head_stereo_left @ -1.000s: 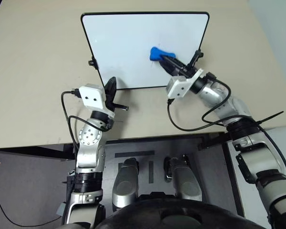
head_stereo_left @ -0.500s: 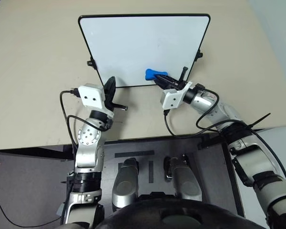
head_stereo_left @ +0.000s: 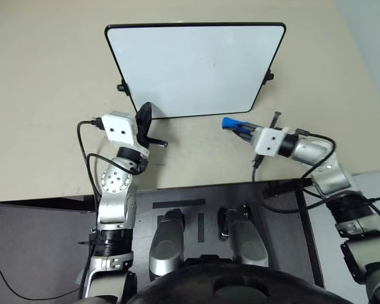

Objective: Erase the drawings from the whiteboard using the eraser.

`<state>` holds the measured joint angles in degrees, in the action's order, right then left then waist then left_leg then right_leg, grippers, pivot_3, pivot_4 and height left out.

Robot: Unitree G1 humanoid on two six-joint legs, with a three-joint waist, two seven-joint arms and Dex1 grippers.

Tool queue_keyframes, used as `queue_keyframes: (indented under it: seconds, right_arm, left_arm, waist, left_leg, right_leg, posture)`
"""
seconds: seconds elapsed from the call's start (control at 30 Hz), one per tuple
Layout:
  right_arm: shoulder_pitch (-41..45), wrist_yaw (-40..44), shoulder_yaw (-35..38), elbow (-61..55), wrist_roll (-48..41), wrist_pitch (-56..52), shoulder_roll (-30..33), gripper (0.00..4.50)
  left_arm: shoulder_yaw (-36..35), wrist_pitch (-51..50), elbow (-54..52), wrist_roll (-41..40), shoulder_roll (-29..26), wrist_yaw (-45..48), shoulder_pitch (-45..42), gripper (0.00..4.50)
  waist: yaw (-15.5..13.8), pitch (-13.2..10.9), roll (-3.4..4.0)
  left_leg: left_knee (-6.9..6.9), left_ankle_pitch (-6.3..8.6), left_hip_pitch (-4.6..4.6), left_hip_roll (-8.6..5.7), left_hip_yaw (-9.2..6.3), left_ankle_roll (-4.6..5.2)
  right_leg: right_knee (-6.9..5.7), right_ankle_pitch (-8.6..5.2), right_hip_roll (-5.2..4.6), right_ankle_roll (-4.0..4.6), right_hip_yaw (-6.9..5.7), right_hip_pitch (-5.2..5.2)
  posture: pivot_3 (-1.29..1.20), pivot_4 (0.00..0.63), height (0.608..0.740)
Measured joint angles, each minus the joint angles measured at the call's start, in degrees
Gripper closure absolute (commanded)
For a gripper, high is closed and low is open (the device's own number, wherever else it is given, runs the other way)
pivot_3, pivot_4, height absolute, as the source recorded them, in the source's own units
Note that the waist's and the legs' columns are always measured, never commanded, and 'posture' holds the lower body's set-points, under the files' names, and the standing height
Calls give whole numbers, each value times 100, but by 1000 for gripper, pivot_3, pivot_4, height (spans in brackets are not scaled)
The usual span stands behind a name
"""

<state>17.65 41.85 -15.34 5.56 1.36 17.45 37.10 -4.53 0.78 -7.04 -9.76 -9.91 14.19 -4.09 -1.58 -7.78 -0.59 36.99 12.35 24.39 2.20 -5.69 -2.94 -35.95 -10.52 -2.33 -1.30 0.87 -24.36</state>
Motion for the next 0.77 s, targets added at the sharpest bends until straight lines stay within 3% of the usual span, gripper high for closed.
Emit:
queue_keyframes:
  seconds: [0.33, 0.77]
  right_arm:
    - [-124, 233, 98, -425, -153, -421, -187, 28]
    - [-547, 213, 796, -981, -1061, -1207, -537, 28]
  left_arm:
    - [-65, -93, 0, -30, -131, 82, -48, 4500]
    - [-193, -265, -19, -115, -465, 211, -106, 4500]
  waist:
    - [19, 0, 0]
    - [19, 1, -1]
  left_leg:
    - [2, -12, -27, -5, 10, 16]
    - [3, -13, -32, -9, 19, 18]
  right_leg:
    - [-14, 9, 6, -3, 40, 11]
    - [-14, 8, 16, -5, 55, 13]
  posture:
    - [0, 150, 740]
    - [0, 150, 740]
